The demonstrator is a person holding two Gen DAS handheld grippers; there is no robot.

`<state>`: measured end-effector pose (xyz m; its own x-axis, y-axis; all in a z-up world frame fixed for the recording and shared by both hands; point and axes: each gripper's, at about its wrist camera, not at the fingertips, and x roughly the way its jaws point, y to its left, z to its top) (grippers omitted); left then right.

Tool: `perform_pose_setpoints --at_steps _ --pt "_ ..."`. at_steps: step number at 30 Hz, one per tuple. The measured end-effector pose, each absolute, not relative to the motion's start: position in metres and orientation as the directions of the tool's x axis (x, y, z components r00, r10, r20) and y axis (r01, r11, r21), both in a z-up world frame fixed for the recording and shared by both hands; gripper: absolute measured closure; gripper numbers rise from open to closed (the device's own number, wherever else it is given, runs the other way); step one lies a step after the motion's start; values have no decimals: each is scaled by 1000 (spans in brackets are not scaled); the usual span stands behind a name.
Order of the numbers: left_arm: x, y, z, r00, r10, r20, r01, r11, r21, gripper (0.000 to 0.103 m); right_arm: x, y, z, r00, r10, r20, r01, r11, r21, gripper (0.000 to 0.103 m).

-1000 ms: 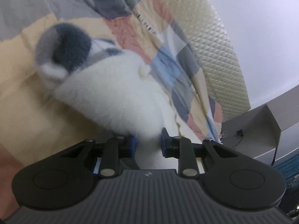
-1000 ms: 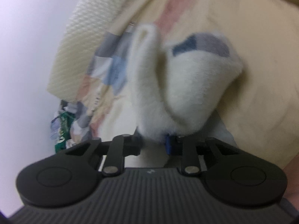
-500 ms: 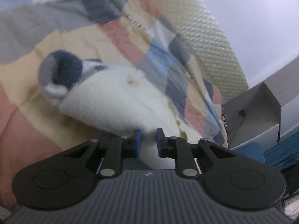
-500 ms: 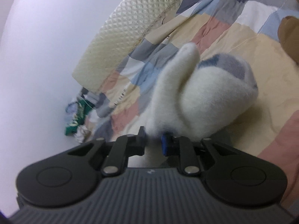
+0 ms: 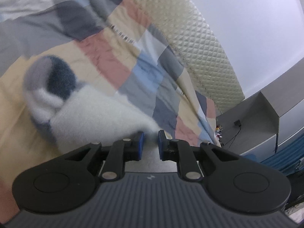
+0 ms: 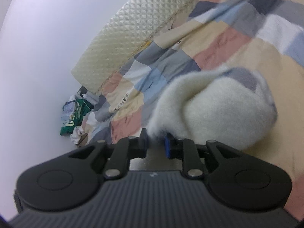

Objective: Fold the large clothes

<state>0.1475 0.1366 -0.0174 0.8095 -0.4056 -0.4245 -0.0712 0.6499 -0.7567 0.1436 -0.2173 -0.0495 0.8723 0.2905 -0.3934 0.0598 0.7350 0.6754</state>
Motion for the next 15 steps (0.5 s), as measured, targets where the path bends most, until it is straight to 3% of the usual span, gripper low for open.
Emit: perform_pose_setpoints --at_steps 5,15 --pt "208 134 -21 828 -413 -379 0 676 -737 81 197 -224 -55 867 291 -404 64 740 669 78" --pt "288 122 -72 838 -369 -402 54 790 -611 79 290 -231 -110 849 283 -447 49 800 598 78"
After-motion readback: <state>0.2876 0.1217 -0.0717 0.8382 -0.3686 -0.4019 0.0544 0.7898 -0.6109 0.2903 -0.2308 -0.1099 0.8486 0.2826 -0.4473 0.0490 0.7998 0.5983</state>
